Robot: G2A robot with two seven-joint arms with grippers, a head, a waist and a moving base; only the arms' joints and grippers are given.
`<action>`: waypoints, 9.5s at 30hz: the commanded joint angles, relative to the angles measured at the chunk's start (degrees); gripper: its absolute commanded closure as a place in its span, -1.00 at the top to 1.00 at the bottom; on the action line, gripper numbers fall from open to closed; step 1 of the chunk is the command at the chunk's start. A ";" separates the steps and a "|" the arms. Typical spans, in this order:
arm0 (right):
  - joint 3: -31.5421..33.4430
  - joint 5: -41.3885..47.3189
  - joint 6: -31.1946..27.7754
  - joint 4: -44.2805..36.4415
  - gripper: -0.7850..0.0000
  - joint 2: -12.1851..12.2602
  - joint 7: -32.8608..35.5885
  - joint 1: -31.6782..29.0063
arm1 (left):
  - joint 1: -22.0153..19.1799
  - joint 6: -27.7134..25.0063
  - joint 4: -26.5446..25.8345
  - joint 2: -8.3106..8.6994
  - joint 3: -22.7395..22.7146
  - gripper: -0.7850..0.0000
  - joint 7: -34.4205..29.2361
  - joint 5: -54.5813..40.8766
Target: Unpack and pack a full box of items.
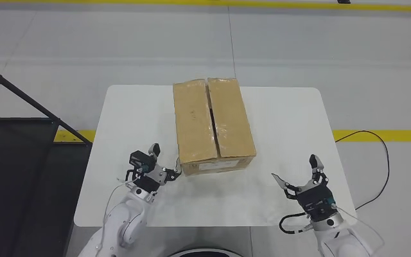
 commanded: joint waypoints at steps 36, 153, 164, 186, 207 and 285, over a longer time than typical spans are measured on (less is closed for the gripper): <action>-3.67 -16.60 -0.27 -3.67 1.00 0.35 2.77 2.65 | 0.94 -4.78 0.55 0.10 -1.90 1.00 2.23 1.67; -2.94 12.74 4.76 5.03 1.00 -1.37 12.75 7.24 | -46.60 -8.39 53.37 -4.25 4.99 1.00 9.72 -0.24; -1.94 13.88 5.02 4.99 1.00 -1.55 11.94 6.62 | -48.85 -17.57 58.51 -4.33 6.88 1.00 14.88 1.75; -2.38 13.96 4.83 3.25 1.00 -1.97 11.43 6.16 | -39.00 -27.40 46.40 -1.15 1.91 1.00 14.17 2.12; -2.94 14.11 4.21 2.75 1.00 -2.33 10.45 5.94 | -25.09 -20.58 28.37 0.71 -2.67 1.00 9.26 2.76; -12.91 19.01 11.11 30.96 1.00 -5.85 13.52 35.28 | -11.67 -12.90 20.24 2.87 -10.21 1.00 10.67 -1.21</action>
